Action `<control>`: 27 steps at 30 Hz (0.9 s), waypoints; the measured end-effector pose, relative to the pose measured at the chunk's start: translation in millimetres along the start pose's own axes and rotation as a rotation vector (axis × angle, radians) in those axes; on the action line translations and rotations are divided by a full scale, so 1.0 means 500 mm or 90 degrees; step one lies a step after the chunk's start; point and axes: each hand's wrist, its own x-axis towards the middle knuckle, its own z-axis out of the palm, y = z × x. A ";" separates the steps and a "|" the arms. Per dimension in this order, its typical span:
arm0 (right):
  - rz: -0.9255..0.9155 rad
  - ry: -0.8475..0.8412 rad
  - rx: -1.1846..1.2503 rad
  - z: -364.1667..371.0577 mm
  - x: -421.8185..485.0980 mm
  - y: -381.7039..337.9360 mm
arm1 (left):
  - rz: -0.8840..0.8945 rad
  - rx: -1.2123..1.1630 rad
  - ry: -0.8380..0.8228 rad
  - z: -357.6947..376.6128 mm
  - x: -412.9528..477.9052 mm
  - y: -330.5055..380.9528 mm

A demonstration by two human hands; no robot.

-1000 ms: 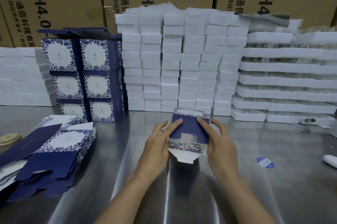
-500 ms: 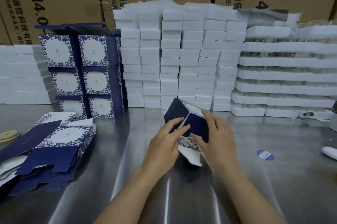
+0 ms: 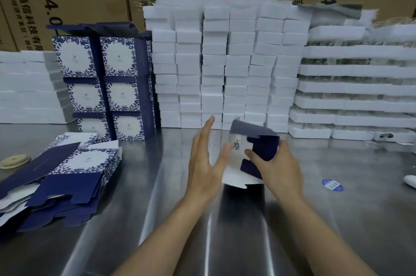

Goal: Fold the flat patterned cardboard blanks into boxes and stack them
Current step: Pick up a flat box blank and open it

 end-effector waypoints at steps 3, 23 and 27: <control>0.087 -0.023 0.166 0.011 0.008 0.007 | -0.100 -0.124 -0.032 0.009 -0.007 -0.008; 0.262 -0.301 0.631 0.076 -0.043 -0.006 | -0.274 -0.052 -0.171 0.025 -0.014 -0.053; 0.259 -0.279 0.611 0.079 -0.044 -0.008 | -0.315 0.036 -0.131 0.023 -0.007 -0.055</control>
